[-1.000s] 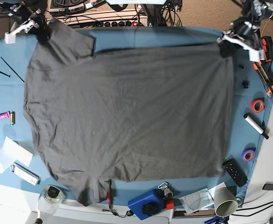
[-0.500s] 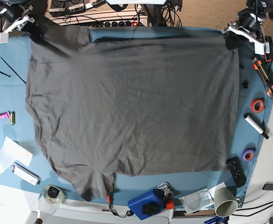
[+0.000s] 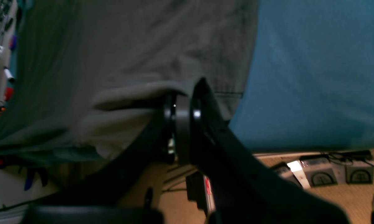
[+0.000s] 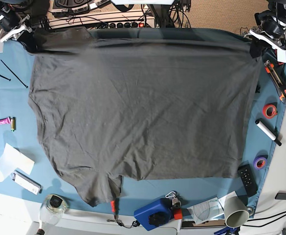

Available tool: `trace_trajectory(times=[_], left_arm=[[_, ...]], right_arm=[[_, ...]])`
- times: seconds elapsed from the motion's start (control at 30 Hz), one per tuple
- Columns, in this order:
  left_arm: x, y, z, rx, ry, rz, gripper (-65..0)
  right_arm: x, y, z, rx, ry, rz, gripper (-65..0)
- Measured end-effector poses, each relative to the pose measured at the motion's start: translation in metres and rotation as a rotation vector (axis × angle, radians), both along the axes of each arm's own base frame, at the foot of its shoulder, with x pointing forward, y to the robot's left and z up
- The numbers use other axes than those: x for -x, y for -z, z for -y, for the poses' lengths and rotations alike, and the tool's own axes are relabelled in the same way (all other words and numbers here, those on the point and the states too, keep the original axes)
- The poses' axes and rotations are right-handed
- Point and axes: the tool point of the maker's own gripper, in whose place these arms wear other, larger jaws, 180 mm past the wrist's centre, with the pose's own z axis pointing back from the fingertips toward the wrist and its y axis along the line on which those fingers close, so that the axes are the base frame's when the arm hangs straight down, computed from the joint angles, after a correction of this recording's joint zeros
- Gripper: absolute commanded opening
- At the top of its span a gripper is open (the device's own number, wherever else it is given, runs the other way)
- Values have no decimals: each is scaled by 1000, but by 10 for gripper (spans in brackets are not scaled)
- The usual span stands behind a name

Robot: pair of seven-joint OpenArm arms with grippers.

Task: Fold the T-shirt properly
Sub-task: 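Lift both shoulder corners and pull them toward the robot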

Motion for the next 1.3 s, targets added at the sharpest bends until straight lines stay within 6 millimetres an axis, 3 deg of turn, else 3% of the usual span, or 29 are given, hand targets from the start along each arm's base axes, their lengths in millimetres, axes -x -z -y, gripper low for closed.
trace_trajectory(times=[0.23,0.47,0.57,0.77,0.93,1.1,1.3], left_arm=[[-13,12,33,5,76,1,-650],[-36,11,17,-92,24,3,-650],[-35,12,16,-99,23,-1,-650],[-42,5,2,-176,40,18,-650],[-49,-3,-9,-223,66,41,-650],[-52,-7,-4,-197,69,69,-650],[-53,5,21,-193,149,41,-650]], right_arm=[[-10,1,4,35,2,6,-650],[-21,0,4,48,-4,22,-650],[-23,14,-3,79,-42,-27,-650],[-60,21,-25,105,-122,2,-650],[-80,24,-30,133,-134,-11,-650],[-86,23,-27,154,-126,-1,-650],[-80,28,-28,151,-137,-40,-650]])
